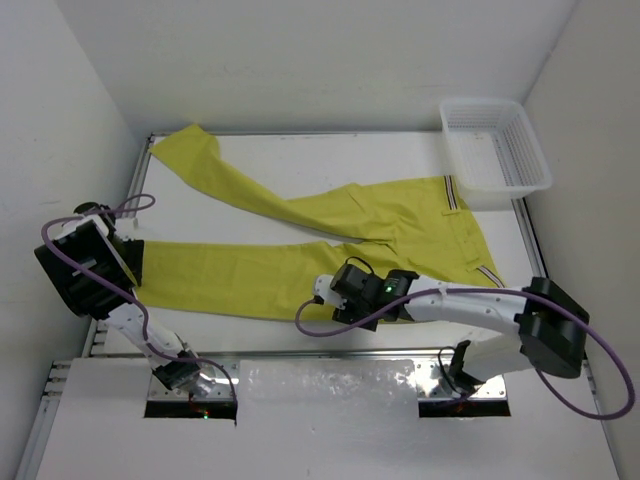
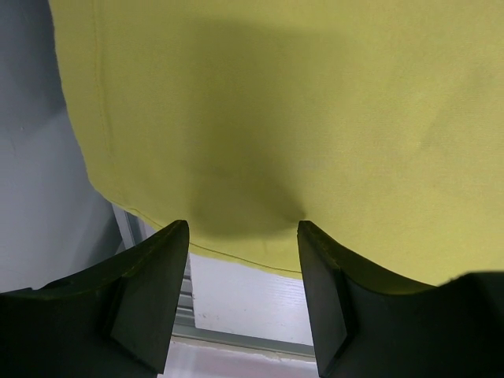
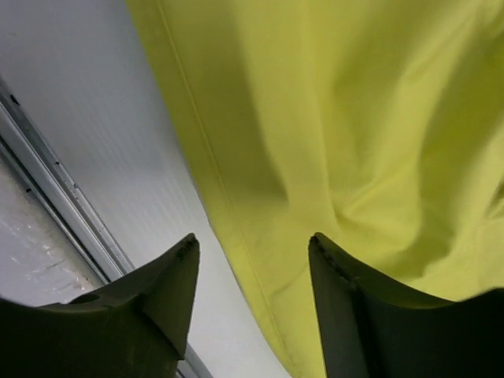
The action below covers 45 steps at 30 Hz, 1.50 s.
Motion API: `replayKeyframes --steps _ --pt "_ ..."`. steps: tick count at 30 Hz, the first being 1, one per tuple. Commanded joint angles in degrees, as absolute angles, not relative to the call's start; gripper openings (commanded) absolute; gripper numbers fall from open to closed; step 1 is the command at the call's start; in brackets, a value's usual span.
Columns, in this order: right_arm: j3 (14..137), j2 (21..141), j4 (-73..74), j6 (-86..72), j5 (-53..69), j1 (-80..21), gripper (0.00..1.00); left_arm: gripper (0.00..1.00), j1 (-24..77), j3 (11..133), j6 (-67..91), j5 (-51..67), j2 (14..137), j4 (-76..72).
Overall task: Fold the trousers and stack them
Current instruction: Flatten the trousers out
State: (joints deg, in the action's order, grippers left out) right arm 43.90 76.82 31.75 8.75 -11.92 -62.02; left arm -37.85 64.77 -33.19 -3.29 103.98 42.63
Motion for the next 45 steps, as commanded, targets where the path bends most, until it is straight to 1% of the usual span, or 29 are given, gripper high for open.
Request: replayKeyframes --steps 1,2,4,8,10,12,13,15,16,19,22,24,28,29,30,31,32,33,34,35,37,38,40,41,42,43,44,45 --pt "43.2 80.2 30.6 10.9 -12.7 -62.4 0.54 0.55 -37.5 67.0 -34.2 -1.8 102.9 42.7" --pt "42.7 81.0 29.9 10.9 -10.6 -62.4 0.53 0.55 -37.6 67.1 -34.2 -2.0 102.9 42.7" --pt "42.2 81.8 28.1 10.6 -10.4 -62.4 0.55 0.55 -37.6 67.1 -34.3 -2.0 102.8 42.7" --pt "41.8 85.5 25.6 9.7 -14.1 -62.3 0.55 0.55 -37.6 67.1 -34.0 -2.3 103.5 42.5" --pt "42.5 88.6 25.3 8.5 -13.7 -62.3 0.45 0.55 -37.6 67.0 -34.1 -2.6 104.0 42.5" --pt "42.4 90.7 24.9 7.8 -14.1 -62.3 0.26 0.55 -37.6 66.7 -34.2 -2.8 104.1 42.4" --pt "42.1 90.8 24.8 7.4 -14.1 -62.3 0.11 0.55 -37.7 66.4 -34.1 -2.9 104.2 42.2" --pt "41.7 89.9 25.0 7.4 -12.4 -62.4 0.02 0.55 -37.6 65.9 -34.1 -3.1 104.2 41.7" --pt "41.7 89.2 25.2 7.8 -11.7 -62.5 0.00 0.55 -37.6 65.9 -34.2 -3.3 104.2 41.7" --pt "42.3 85.2 27.9 9.1 -8.1 -63.2 0.00 0.55 -37.6 65.9 -34.3 -3.4 104.3 41.5" --pt "42.5 81.3 31.5 9.8 -0.3 -63.6 0.00 0.55 -37.6 66.1 -34.3 -3.7 104.2 41.5" --pt "42.4 80.4 32.9 9.6 4.5 -64.0 0.00 0.55 -37.7 66.4 -34.3 -3.7 104.2 41.7" --pt "41.9 80.2 35.1 10.4 8.1 -64.0 0.01 0.55 -37.6 66.8 -34.2 -4.0 104.6 42.0" --pt "41.7 80.5 34.9 10.9 8.8 -64.1 0.02 0.55 -37.7 66.9 -34.3 -4.1 104.7 42.0" --pt "42.1 81.1 34.6 11.5 9.8 -64.1 0.07 0.55 -37.7 67.1 -34.3 -4.4 104.8 42.0" --pt "42.8 83.9 36.2 11.9 11.1 -64.0 0.14 0.55 -37.7 67.1 -34.4 -4.5 104.8 42.1" --pt "43.5 85.7 37.3 12.4 11.5 -63.9 0.21 0.55 -37.7 67.1 -34.5 -4.7 104.8 42.1" --pt "44.4 87.4 38.4 13.7 11.9 -63.5 0.40 0.55 -37.7 67.1 -34.5 -4.7 104.7 42.1" --pt "45.8 88.8 40.2 14.1 11.5 -63.2 0.49 0.55 -37.7 67.1 -34.5 -4.7 104.7 42.1" --pt "46.1 89.9 40.3 14.2 10.5 -62.8 0.52 0.55 -37.7 67.1 -34.7 -4.7 104.6 42.3" --pt "46.6 88.2 38.8 12.2 8.4 -62.2 0.57 0.55 -37.7 67.1 -34.9 -4.8 104.4 42.5" --pt "46.8 84.3 38.0 9.5 7.5 -60.1 0.59 0.55 -37.7 67.1 -35.1 -4.8 104.2 42.6" --pt "47.9 79.6 34.2 5.5 8.1 -56.1 0.75 0.55 -37.7 67.0 -35.1 -4.7 103.8 42.7" --pt "48.1 74.7 32.5 0.7 10.9 -50.1 0.88 0.55 -37.6 67.0 -34.8 -4.0 103.4 43.0" --pt "47.5 72.2 30.5 -3.1 13.2 -46.6 0.91 0.56 -37.7 67.0 -34.7 -3.6 103.1 43.2" --pt "46.5 69.9 25.5 -6.0 15.5 -42.6 0.93 0.55 -37.7 67.0 -34.6 -3.3 102.6 43.4" --pt "43.8 65.9 23.1 -12.2 17.6 -35.6 0.94 0.55 -37.7 67.1 -34.5 -2.4 102.2 44.0" --pt "42.6 64.4 20.9 -15.3 17.7 -32.3 0.94 0.55 -37.7 67.1 -34.4 -2.1 102.0 44.5"
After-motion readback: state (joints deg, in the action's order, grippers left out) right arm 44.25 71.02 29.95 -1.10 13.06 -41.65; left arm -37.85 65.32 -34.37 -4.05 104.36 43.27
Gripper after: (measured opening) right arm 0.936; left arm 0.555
